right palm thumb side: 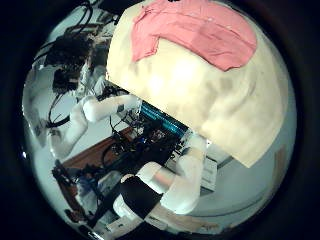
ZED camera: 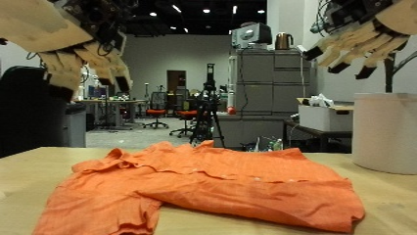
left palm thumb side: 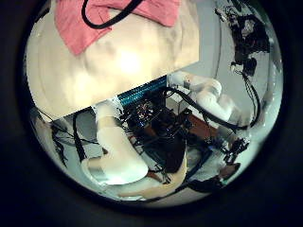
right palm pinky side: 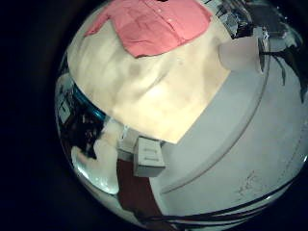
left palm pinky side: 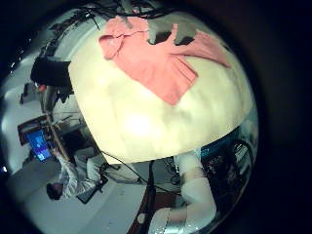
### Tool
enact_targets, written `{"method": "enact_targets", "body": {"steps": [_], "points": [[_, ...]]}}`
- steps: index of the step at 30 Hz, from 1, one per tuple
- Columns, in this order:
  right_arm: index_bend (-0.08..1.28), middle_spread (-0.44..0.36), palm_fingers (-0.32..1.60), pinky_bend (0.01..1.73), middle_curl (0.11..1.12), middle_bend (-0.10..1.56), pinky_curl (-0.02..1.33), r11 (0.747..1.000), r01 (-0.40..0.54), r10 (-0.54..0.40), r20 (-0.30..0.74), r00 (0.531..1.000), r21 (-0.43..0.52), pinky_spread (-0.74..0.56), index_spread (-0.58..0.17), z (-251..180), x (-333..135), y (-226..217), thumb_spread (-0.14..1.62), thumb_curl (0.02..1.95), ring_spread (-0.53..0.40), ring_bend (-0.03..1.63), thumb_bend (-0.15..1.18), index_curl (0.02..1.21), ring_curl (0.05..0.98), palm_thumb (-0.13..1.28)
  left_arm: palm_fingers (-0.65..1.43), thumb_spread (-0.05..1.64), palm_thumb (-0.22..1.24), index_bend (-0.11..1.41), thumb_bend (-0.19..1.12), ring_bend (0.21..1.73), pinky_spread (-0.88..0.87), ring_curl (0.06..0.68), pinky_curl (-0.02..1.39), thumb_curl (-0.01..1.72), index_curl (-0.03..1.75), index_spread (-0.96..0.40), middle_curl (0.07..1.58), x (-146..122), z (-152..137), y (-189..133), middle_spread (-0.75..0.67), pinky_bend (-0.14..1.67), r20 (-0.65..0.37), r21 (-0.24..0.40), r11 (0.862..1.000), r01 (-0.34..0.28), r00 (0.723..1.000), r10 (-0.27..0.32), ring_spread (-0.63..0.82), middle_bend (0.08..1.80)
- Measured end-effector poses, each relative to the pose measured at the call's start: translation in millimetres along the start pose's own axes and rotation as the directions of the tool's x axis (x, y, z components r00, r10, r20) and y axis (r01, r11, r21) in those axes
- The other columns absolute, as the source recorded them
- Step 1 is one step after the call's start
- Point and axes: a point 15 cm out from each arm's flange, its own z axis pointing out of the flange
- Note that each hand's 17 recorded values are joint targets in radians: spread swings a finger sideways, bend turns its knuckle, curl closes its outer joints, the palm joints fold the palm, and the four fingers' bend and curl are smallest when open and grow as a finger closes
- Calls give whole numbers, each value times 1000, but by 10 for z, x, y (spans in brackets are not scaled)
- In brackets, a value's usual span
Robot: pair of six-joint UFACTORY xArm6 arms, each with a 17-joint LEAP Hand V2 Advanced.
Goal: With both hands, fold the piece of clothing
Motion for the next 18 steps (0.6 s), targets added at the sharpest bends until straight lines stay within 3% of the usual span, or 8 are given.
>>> {"method": "enact_targets", "body": {"steps": [10,18], "points": [[157,77,138,323,333,197,306,1000,12,-12,3,1000,-6,350,-383,-5,-7,15,981,267,214,349,-28,255,239,133,37,796,-20,166,-44,436,530,231,316,301,285,10,316,-14,-70,-57,317,243,2,-9,1000,-1,1000,1,528,210],[163,77,142,316,331,195,307,1000,-10,10,28,1000,-16,347,-385,57,-22,26,989,268,220,346,-26,259,240,134,36,842,15,158,-25,424,521,227,320,309,289,42,316,-193,255,-127,326,245,76,-95,995,-41,996,48,529,194]]}}
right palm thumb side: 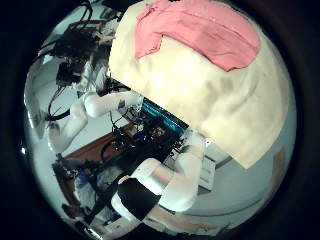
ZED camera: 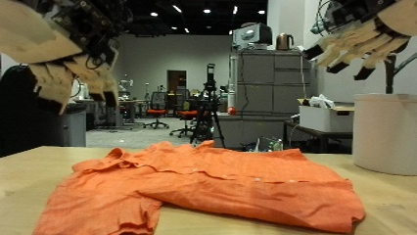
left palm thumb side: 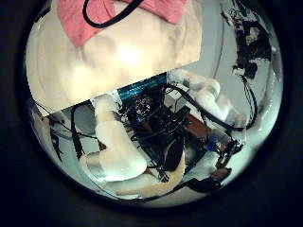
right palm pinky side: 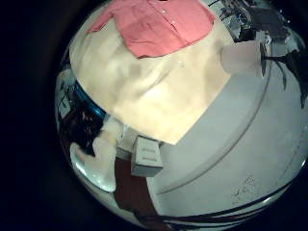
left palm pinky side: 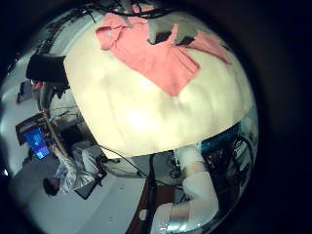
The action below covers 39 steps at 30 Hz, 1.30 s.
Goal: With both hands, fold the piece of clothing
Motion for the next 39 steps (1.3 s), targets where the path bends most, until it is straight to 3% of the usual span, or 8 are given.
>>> {"method": "enact_targets", "body": {"steps": [10,15,22,24,25,30,34,39], "points": [[165,97,156,292,332,197,305,998,-68,68,78,995,-3,348,-358,89,74,-2,1007,266,239,343,-24,269,240,151,72,908,83,134,-24,458,492,234,323,315,262,53,339,-251,662,-584,224,251,120,85,995,-60,992,50,510,250],[165,100,157,284,334,199,305,997,-79,79,76,994,-2,346,-354,86,78,-1,1009,264,240,328,-25,272,237,153,32,915,108,136,-25,519,469,250,339,317,256,61,321,-310,984,-830,217,300,150,101,991,-90,986,74,490,184],[165,102,155,268,334,197,305,997,-74,74,71,995,-2,344,-352,101,67,-31,1018,262,234,311,-24,275,235,156,81,910,175,154,-19,509,418,240,340,324,251,81,333,-401,1145,-1102,193,335,177,116,992,-59,983,38,448,241],[165,101,155,266,333,194,305,997,-71,72,76,995,-15,348,-352,157,51,-20,1022,261,232,309,-24,275,235,157,189,906,200,170,-20,491,355,226,327,327,258,94,349,-451,1151,-1114,129,305,193,103,994,-36,981,16,390,316],[166,101,154,261,333,194,305,997,-71,72,80,994,-24,348,-352,202,40,-4,1023,261,232,309,-25,276,235,157,361,909,223,181,-15,504,278,221,319,330,264,77,378,-478,1151,-1119,59,294,202,96,995,-26,979,6,318,425],[163,100,155,256,332,194,307,995,-66,73,101,992,-68,350,-352,412,-12,60,1025,261,227,307,-25,276,236,158,1067,943,384,176,11,692,-233,256,365,348,265,-107,490,-562,1105,-1131,-226,549,223,69,998,1,975,-16,-187,746],[164,100,153,252,331,196,308,995,-66,73,103,992,-70,351,-350,421,-15,58,1026,260,227,298,-25,277,236,158,1274,982,594,247,66,965,-499,388,465,383,316,-264,603,-589,1058,-1138,-358,769,225,66,998,5,974,-19,-409,844],[164,100,156,248,331,194,309,995,-67,75,105,992,-73,352,-348,430,-11,51,1026,260,235,293,-25,276,238,158,1248,955,802,385,108,1155,-616,475,548,470,404,-417,682,-599,998,-1082,-444,1003,224,35,999,9,975,-16,-469,924]]}}
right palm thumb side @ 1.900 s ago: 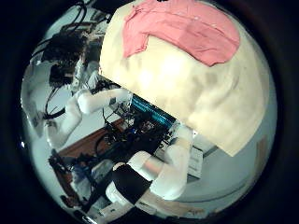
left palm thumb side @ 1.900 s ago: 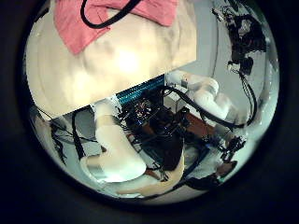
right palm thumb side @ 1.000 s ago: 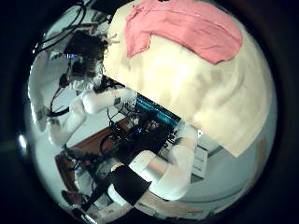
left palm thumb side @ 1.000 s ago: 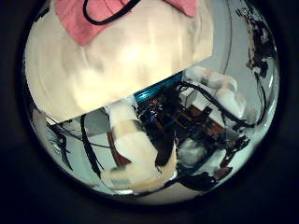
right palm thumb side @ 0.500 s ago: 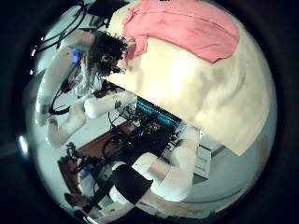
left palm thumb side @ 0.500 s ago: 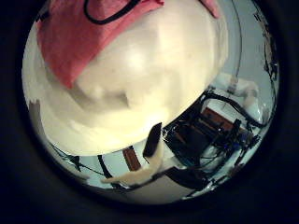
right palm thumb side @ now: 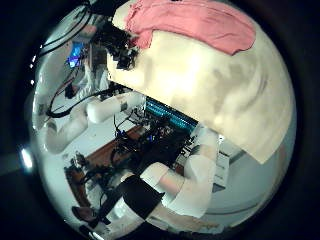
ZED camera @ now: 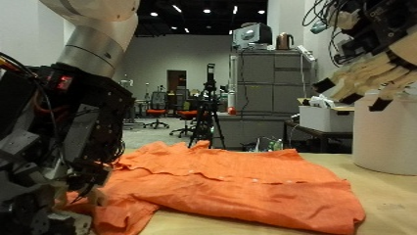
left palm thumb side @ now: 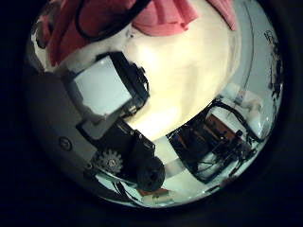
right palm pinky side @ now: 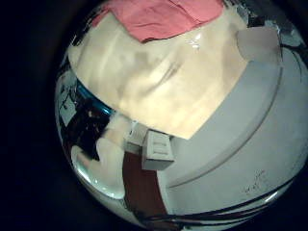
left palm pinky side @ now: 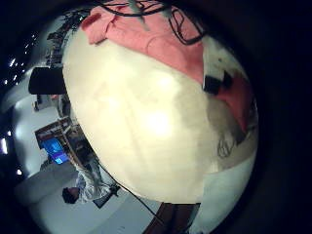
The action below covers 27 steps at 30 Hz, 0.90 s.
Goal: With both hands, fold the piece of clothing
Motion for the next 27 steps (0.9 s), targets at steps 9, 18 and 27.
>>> {"method": "enact_targets", "body": {"steps": [9,18,27], "points": [[144,-2,341,271,339,217,309,999,10,-9,-31,999,35,266,-293,112,-2,-213,1082,280,153,434,8,259,269,315,1134,923,873,489,52,1297,-643,527,593,581,572,-568,796,76,-148,176,-510,1168,-59,-63,997,-43,997,39,-468,1000],[169,-55,434,249,378,315,298,996,10,-3,-77,997,90,124,-234,787,28,-718,1080,297,17,535,-14,270,300,469,1093,930,897,451,-3,1342,-637,532,590,656,744,-650,866,158,-277,301,-531,1222,-60,-88,994,-66,996,61,-459,1011],[183,-76,429,247,390,319,286,999,-33,32,-62,998,-16,52,-228,1282,125,-948,1054,314,-39,550,-8,299,301,591,1085,933,896,371,-13,1357,-629,527,578,706,917,-702,911,169,-394,438,-542,1239,-58,-107,992,-73,996,67,-456,995]]}}
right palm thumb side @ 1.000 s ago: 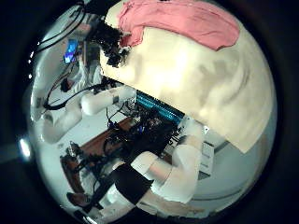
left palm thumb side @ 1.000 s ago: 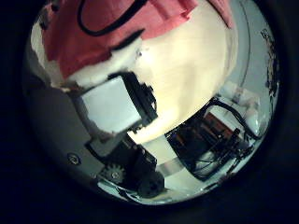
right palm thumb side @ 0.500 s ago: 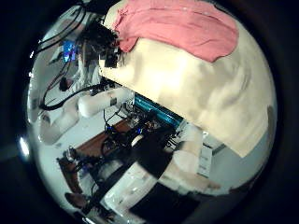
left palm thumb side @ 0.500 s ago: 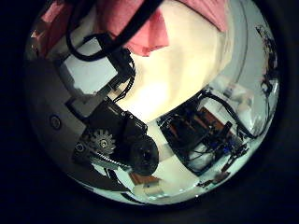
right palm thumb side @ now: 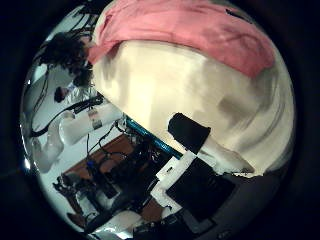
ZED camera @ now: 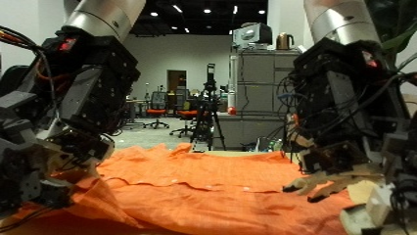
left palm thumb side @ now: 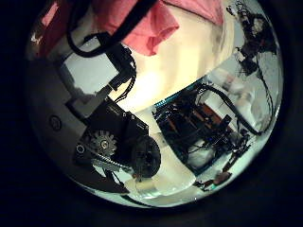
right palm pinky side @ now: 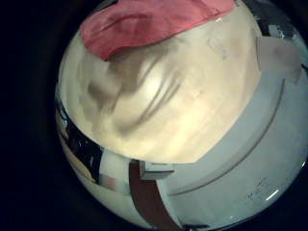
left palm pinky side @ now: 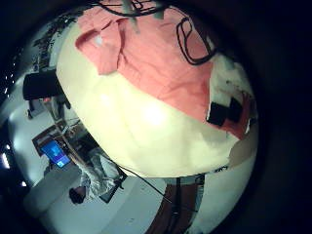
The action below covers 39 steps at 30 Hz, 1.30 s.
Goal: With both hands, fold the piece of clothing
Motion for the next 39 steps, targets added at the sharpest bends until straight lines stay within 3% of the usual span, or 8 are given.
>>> {"method": "enact_targets", "body": {"steps": [9,12,18,23,30,37,39], "points": [[206,-82,470,232,403,329,270,998,-63,61,-103,993,-22,-5,-242,127,252,-119,1031,345,-82,538,-15,336,294,726,1089,939,884,279,-15,1359,-623,520,564,733,1071,-738,943,-1,-101,118,-552,1246,-5,-10,1000,-3,1000,3,-454,973],[217,-103,588,229,416,360,254,997,-72,71,-130,989,-8,-67,-267,120,277,-169,1017,351,-129,567,-15,348,292,755,1092,942,881,251,-14,1355,-622,517,560,738,1116,-747,952,-8,-145,149,-555,1247,-5,-9,1000,-11,1000,11,-457,966],[212,-249,1129,517,484,455,320,997,-72,71,-141,987,-3,-459,-359,106,258,-182,985,386,-287,783,-5,389,374,879,1099,945,878,201,-14,1352,-620,511,553,746,1193,-760,967,-15,-200,182,-562,1247,-10,-12,1000,-18,1000,18,-459,950],[466,-252,1412,734,600,702,426,998,-69,69,-141,988,9,-519,-390,68,258,-179,1019,397,-290,904,-6,526,457,932,1101,943,871,184,-16,1351,-620,509,549,752,1244,-764,978,-8,-241,246,-567,1248,-18,-35,999,-28,999,27,-460,940],[785,-203,1269,1042,736,1008,599,996,-70,78,-145,986,61,-428,-366,-175,248,-61,1204,420,-264,1136,44,713,573,1036,1102,940,867,177,-14,1355,-619,507,545,761,1292,-761,991,17,-305,404,-574,1250,-44,-85,995,-60,997,56,-458,931],[901,-178,1139,1159,792,1134,697,996,-68,75,-146,987,49,-366,-340,-494,162,323,1280,448,-251,1252,48,813,641,1065,1107,940,852,178,-17,1353,-618,504,541,766,1328,-753,999,33,-489,663,-575,1249,-88,-167,981,-100,992,86,-457,933],[921,-170,1111,1179,802,1162,724,993,-65,79,-154,985,94,-349,-333,-724,150,358,1296,460,-247,1276,43,840,658,1068,1107,940,850,177,-15,1353,-618,503,540,767,1337,-750,1001,15,-649,742,-575,1249,-99,-175,978,-110,991,94,-457,932]]}}
